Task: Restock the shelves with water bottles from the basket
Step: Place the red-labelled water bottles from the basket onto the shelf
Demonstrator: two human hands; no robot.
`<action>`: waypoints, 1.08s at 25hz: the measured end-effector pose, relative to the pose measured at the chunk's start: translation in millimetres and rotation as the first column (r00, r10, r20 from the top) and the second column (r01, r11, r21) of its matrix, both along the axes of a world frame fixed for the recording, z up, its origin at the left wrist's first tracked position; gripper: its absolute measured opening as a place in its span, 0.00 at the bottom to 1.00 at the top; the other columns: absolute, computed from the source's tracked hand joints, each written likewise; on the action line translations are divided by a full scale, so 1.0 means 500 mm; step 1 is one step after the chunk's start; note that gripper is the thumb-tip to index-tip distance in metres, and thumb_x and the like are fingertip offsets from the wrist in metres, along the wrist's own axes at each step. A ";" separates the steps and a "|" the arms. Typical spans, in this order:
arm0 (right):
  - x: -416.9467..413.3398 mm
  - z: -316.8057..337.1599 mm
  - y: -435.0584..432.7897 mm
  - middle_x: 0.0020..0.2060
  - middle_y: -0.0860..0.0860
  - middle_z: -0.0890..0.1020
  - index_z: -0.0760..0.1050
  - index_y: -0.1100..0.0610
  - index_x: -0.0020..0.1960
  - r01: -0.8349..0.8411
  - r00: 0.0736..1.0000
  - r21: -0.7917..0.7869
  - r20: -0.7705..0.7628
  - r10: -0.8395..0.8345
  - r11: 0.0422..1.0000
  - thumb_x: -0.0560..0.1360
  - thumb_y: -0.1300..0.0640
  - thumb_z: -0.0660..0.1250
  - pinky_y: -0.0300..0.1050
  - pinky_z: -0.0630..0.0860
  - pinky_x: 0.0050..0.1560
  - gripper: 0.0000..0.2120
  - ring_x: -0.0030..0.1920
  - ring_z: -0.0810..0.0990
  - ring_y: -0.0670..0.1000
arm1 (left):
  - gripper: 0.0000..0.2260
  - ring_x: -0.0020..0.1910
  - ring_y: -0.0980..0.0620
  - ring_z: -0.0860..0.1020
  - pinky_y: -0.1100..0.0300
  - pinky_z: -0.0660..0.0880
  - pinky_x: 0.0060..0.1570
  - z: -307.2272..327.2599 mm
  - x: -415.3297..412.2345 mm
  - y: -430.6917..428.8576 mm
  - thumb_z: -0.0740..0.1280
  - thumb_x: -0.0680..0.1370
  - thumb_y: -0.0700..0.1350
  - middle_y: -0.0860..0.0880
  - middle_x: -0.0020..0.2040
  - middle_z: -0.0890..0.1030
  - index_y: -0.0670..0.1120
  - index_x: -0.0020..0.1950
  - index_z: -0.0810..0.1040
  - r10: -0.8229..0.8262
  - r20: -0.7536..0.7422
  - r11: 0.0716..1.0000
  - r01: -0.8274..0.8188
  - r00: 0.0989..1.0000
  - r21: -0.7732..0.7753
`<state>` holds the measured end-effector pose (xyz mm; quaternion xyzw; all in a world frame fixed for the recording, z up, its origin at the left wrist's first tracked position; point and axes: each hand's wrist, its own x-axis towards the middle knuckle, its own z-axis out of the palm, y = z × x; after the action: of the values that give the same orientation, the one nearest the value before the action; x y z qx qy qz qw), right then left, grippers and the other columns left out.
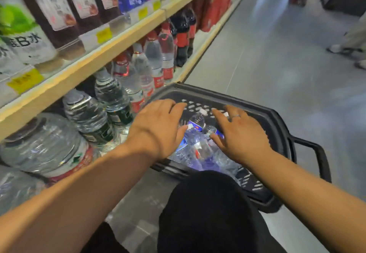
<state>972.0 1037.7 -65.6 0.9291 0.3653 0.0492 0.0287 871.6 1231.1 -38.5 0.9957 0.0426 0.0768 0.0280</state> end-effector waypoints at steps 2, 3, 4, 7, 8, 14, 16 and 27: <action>0.015 -0.034 -0.034 0.72 0.59 0.66 0.61 0.50 0.74 0.072 0.997 -0.032 -0.040 -0.073 0.997 0.74 0.38 0.62 0.56 0.70 0.62 0.32 0.70 0.67 0.61 | 0.28 0.57 0.40 0.76 0.48 0.73 0.60 -0.043 0.042 -0.029 0.53 0.74 0.58 0.43 0.58 0.77 0.43 0.68 0.71 -0.052 -0.023 0.998 0.051 0.998 -0.037; 0.023 -0.053 -0.050 0.74 0.57 0.62 0.57 0.48 0.76 0.107 0.991 -0.046 -0.072 -0.110 0.993 0.76 0.38 0.60 0.55 0.68 0.65 0.33 0.73 0.62 0.59 | 0.28 0.59 0.41 0.74 0.48 0.71 0.62 -0.068 0.061 -0.043 0.54 0.75 0.58 0.44 0.60 0.76 0.44 0.70 0.69 -0.070 -0.061 0.996 0.067 0.996 -0.056; 0.031 -0.067 -0.062 0.75 0.55 0.59 0.54 0.47 0.76 0.138 0.984 -0.053 -0.104 -0.143 0.989 0.76 0.38 0.59 0.54 0.66 0.66 0.33 0.74 0.60 0.57 | 0.27 0.60 0.42 0.74 0.48 0.70 0.62 -0.091 0.077 -0.054 0.56 0.76 0.58 0.45 0.60 0.75 0.45 0.71 0.68 -0.086 -0.088 0.994 0.080 0.992 -0.068; 0.048 -0.105 -0.087 0.75 0.54 0.59 0.55 0.47 0.76 0.209 0.962 -0.060 -0.167 -0.216 0.976 0.76 0.37 0.59 0.53 0.66 0.66 0.33 0.73 0.60 0.57 | 0.26 0.48 0.39 0.78 0.46 0.78 0.47 -0.151 0.107 -0.084 0.58 0.72 0.58 0.42 0.51 0.79 0.42 0.64 0.75 -0.167 -0.078 0.985 0.162 0.983 -0.061; 0.054 -0.120 -0.096 0.75 0.54 0.59 0.55 0.47 0.76 0.226 0.955 -0.072 -0.179 -0.236 0.971 0.76 0.37 0.59 0.53 0.67 0.65 0.33 0.73 0.61 0.57 | 0.26 0.44 0.39 0.79 0.47 0.79 0.43 -0.173 0.116 -0.089 0.60 0.72 0.58 0.41 0.48 0.79 0.42 0.62 0.75 -0.186 -0.079 0.982 0.183 0.979 -0.044; 0.077 -0.175 -0.133 0.73 0.55 0.62 0.56 0.49 0.75 0.250 0.944 -0.130 -0.188 -0.272 0.959 0.76 0.38 0.60 0.53 0.71 0.60 0.32 0.69 0.66 0.58 | 0.27 0.50 0.39 0.78 0.49 0.75 0.49 -0.248 0.156 -0.132 0.67 0.74 0.60 0.43 0.53 0.79 0.45 0.66 0.73 -0.195 -0.140 0.976 0.178 0.971 -0.124; 0.087 -0.194 -0.142 0.72 0.55 0.62 0.55 0.48 0.75 0.275 0.930 -0.145 -0.209 -0.301 0.950 0.76 0.39 0.60 0.53 0.73 0.57 0.32 0.67 0.68 0.58 | 0.29 0.60 0.43 0.74 0.50 0.72 0.57 -0.262 0.167 -0.154 0.63 0.74 0.64 0.46 0.61 0.75 0.49 0.70 0.67 -0.196 -0.225 0.969 0.155 0.954 -0.190; 0.107 -0.231 -0.151 0.68 0.57 0.63 0.47 0.43 0.76 0.321 0.863 -0.062 -0.391 -0.319 0.945 0.76 0.49 0.63 0.54 0.78 0.47 0.35 0.53 0.76 0.60 | 0.25 0.53 0.45 0.78 0.47 0.65 0.58 -0.277 0.215 -0.263 0.67 0.69 0.65 0.49 0.54 0.79 0.49 0.57 0.73 -0.154 -0.404 0.987 0.125 0.902 -0.098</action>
<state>1025.7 962.0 -181.0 0.9674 0.2043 -0.1440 -0.0405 979.0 1099.8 -176.8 0.9885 -0.0211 -0.1376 0.0583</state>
